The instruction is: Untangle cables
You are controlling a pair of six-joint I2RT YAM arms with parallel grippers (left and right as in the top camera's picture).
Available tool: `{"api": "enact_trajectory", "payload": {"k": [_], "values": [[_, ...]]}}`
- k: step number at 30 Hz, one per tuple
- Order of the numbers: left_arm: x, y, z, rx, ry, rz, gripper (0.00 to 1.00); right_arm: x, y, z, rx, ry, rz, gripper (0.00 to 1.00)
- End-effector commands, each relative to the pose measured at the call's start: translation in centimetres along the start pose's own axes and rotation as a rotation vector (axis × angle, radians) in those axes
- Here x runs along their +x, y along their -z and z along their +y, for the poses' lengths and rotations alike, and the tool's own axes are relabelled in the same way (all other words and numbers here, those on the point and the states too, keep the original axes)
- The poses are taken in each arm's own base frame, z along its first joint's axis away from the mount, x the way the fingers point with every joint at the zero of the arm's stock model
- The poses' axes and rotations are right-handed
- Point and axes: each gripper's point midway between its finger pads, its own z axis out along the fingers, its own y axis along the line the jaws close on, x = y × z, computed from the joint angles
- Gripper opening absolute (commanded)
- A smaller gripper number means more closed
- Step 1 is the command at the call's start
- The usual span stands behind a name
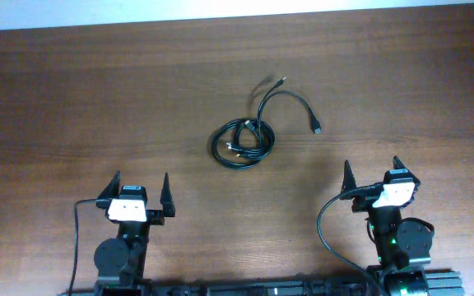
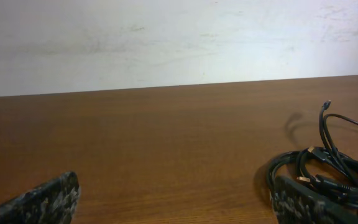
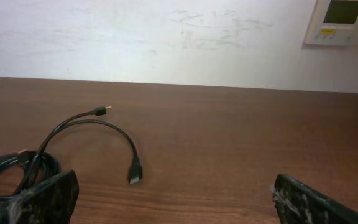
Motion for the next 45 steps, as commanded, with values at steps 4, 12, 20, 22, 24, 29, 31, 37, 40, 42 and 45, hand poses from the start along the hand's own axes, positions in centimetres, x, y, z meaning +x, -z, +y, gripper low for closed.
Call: {"api": "enact_trajectory", "payload": {"k": [4,12,20,22,24,29,31,37,40,42,45], "values": [[0.1,0.0,-0.3,0.018,-0.015,0.001,0.99,0.0,0.1,2.1,-0.121,-0.003,-0.007,0.98],[0.1,0.0,-0.3,0.018,-0.015,0.001,0.99,0.0,0.1,2.1,-0.121,-0.003,-0.007,0.99],[0.1,0.0,-0.3,0.018,-0.015,0.001,0.99,0.0,0.1,2.1,-0.121,-0.003,-0.007,0.98],[0.1,0.0,-0.3,0.018,-0.015,0.001,0.99,0.0,0.1,2.1,-0.121,-0.003,-0.007,0.99],[0.1,0.0,-0.3,0.018,-0.015,0.001,0.99,0.0,0.1,2.1,-0.121,-0.003,-0.007,0.98],[0.1,0.0,-0.3,0.018,-0.015,0.001,0.99,0.0,0.1,2.1,-0.121,-0.003,-0.007,0.98],[0.1,0.0,-0.3,0.018,-0.015,0.001,0.99,0.0,0.1,2.1,-0.121,-0.003,-0.007,0.98],[0.1,0.0,0.9,-0.050,-0.134,0.007,0.99,0.0,0.1,2.1,-0.121,-0.003,-0.007,0.98],[0.1,0.0,0.9,-0.049,-0.135,0.007,0.99,0.0,0.1,2.1,-0.121,-0.003,-0.007,0.99],[0.1,0.0,0.9,-0.049,-0.135,0.007,0.99,0.0,0.1,2.1,-0.121,-0.003,-0.007,0.99],[0.1,0.0,0.9,-0.049,-0.135,0.007,0.99,0.0,0.1,2.1,-0.121,-0.003,-0.007,0.98]]}}
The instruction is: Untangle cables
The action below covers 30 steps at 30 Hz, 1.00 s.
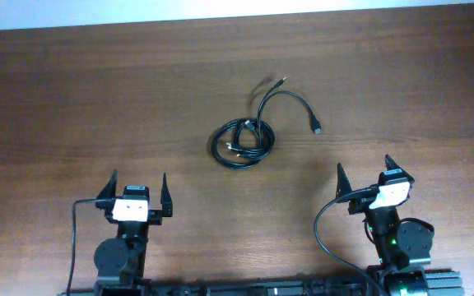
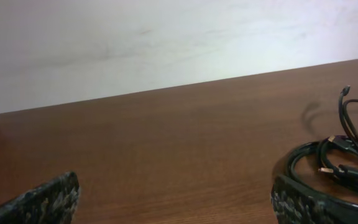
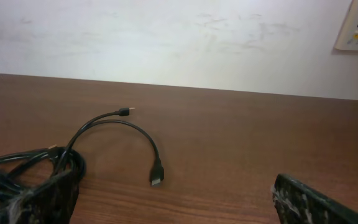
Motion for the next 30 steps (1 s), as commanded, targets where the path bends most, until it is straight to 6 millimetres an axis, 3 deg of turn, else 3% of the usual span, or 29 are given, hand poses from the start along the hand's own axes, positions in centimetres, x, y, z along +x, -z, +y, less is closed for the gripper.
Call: {"api": "enact_trajectory", "payload": {"k": [1,21,30], "values": [[0.2,0.0,0.4,-0.021,-0.030,0.005,0.99,0.3,0.0,0.5,-0.027,-0.004,0.005,0.98],[-0.3,0.0,0.5,-0.028,-0.029,-0.012,0.99,0.3,0.0,0.5,-0.027,-0.004,0.005,0.98],[1.2,-0.1,0.2,-0.013,0.035,0.062,0.99,0.3,0.0,0.5,-0.027,-0.004,0.005,0.98]]}}
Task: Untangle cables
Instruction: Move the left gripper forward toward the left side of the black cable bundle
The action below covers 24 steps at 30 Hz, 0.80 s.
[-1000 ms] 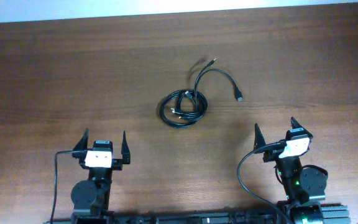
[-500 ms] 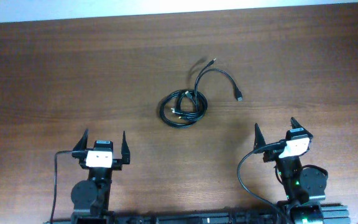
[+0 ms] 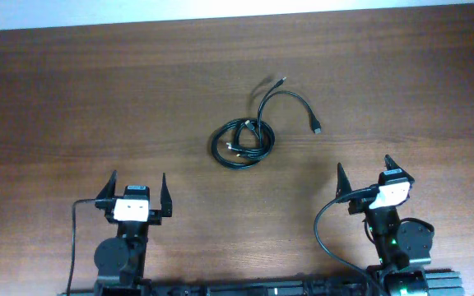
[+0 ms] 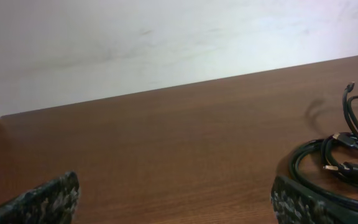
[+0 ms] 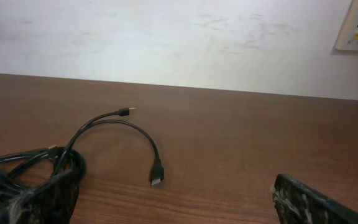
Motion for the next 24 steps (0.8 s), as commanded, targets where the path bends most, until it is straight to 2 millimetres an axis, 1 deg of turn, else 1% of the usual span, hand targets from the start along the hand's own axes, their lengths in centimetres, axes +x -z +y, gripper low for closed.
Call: {"api": "enact_trajectory", "payload": {"k": [1,3,6,8,11,14,16,19,22,24], "values": [[1.5,-0.1,-0.1,0.001,0.078,0.086,0.99,0.3,0.0,0.5,-0.027,-0.004,0.005,0.98],[2.7,0.0,-0.3,0.010,0.109,0.165,0.99,0.3,0.0,0.5,-0.027,-0.004,0.005,0.99],[3.7,0.2,-1.6,0.088,0.117,0.265,0.99,0.3,0.0,0.5,-0.027,-0.004,0.005,0.98],[3.2,0.2,-2.1,0.122,0.121,0.293,0.99,0.3,0.0,0.5,-0.027,-0.004,0.005,0.98],[1.6,-0.1,-1.9,0.127,0.109,0.306,0.99,0.3,0.0,0.5,-0.027,-0.004,0.005,0.99],[0.7,-0.1,-1.7,0.129,0.109,0.349,0.99,0.3,0.0,0.5,-0.027,-0.004,0.005,0.99],[0.7,0.0,-1.7,0.134,0.109,0.404,0.99,0.3,0.0,0.5,-0.027,-0.004,0.005,0.99],[1.2,-0.2,-1.8,0.145,0.111,0.495,0.98,0.3,0.0,0.5,-0.027,-0.004,0.005,0.98],[2.3,-0.7,-2.9,0.208,0.129,0.586,0.99,0.3,0.0,0.5,-0.027,-0.004,0.005,0.98],[2.6,-1.1,-3.6,0.247,0.142,0.626,0.99,0.3,0.0,0.5,-0.027,-0.004,0.005,0.98]]}}
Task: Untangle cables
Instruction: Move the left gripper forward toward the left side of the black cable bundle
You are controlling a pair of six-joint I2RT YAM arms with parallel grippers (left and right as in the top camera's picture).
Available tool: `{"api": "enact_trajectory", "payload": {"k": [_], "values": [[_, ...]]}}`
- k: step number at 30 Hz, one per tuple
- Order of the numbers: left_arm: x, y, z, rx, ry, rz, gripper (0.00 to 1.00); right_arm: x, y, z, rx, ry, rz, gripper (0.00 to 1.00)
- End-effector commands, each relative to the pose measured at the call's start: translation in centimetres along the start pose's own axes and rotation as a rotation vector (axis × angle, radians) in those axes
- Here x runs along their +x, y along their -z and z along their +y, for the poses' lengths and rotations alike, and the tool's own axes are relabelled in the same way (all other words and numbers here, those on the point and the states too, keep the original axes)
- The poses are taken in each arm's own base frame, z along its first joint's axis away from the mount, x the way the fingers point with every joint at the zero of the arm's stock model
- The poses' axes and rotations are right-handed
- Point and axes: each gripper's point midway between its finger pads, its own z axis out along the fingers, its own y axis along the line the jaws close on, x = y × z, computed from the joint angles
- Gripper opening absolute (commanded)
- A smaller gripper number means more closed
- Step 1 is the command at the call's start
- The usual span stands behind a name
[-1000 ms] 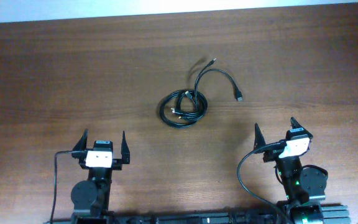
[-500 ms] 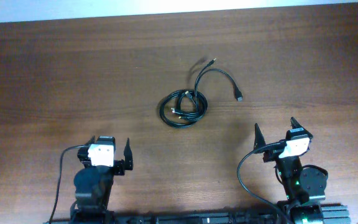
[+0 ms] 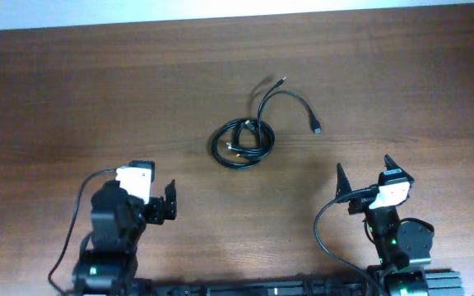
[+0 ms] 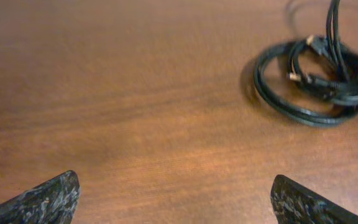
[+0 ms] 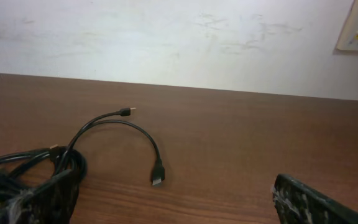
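A tangle of black cables [image 3: 243, 141] lies coiled on the wooden table [image 3: 72, 99] at mid-table. Two loose ends run off to the right, a thin plug [image 3: 282, 80] and a wider plug [image 3: 317, 128]. My left gripper [image 4: 176, 208] is raised and tilted down over bare wood, open and empty. The coil [image 4: 316, 81] sits up and to its right. My right gripper [image 3: 365, 168] stays low near the front edge, open and empty. In its view the wide plug [image 5: 158, 177] lies ahead and the coil [image 5: 17, 171] is at far left.
A white wall runs along the table's far edge [image 3: 237, 11]. A wall panel hangs at the upper right in the right wrist view. Both arm bases stand at the table's front edge.
My left gripper has lifted and tipped downward, so its camera now looks down at the table and the coil instead of toward the wall. The right arm and the cables have not moved.
Both grippers stood open and level at the front edge, facing the wall. Then each had turned slightly, the right one bringing the loose plugs nearer mid-view. They stayed so, and now the left one is raised and tilted down; the cables lie untouched.
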Motion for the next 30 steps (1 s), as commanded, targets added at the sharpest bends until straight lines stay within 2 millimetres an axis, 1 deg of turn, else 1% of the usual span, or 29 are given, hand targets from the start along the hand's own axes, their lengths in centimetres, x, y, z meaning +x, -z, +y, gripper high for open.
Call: {"api": "enact_trajectory", "payload": {"k": [1,3,5,8,11,13,15,17,18,25,30], "values": [[-0.6,-1.0,-1.2,0.084,0.017,0.070,0.99,0.3,0.0,0.4,-0.022,-0.004,0.005,0.98],[-0.9,-1.9,-1.1,0.085,0.022,0.114,0.99,0.3,0.0,0.4,-0.022,-0.004,0.006,0.98],[-1.6,-3.0,-1.0,0.089,0.027,0.163,0.99,0.3,0.0,0.4,-0.022,-0.004,0.006,0.99],[-2.3,-4.0,-1.1,0.106,0.035,0.214,0.99,0.3,0.0,0.4,-0.022,-0.004,0.006,0.99],[-3.0,-4.8,-1.9,0.164,0.052,0.279,0.99,0.3,0.0,0.4,-0.022,-0.004,0.006,0.98],[-4.0,-5.3,-2.5,0.202,0.061,0.297,0.99,0.3,0.0,0.4,-0.022,-0.004,0.006,0.98],[-5.3,-5.5,-3.3,0.261,0.070,0.289,0.99,0.3,0.0,0.4,-0.022,-0.004,0.006,0.98],[-6.4,-5.2,-4.6,0.339,0.078,0.269,0.99,0.3,0.0,0.4,-0.022,-0.004,0.006,0.98],[-6.4,-5.0,-5.2,0.375,0.085,0.270,0.99,0.3,0.0,0.4,-0.022,-0.004,0.006,0.99],[-6.5,-5.0,-5.2,0.380,0.085,0.268,0.99,0.3,0.0,0.4,-0.022,-0.004,0.006,0.99],[-7.6,-5.3,-5.1,0.378,0.071,0.215,0.99,0.3,0.0,0.4,-0.023,-0.004,0.005,0.98]]}}
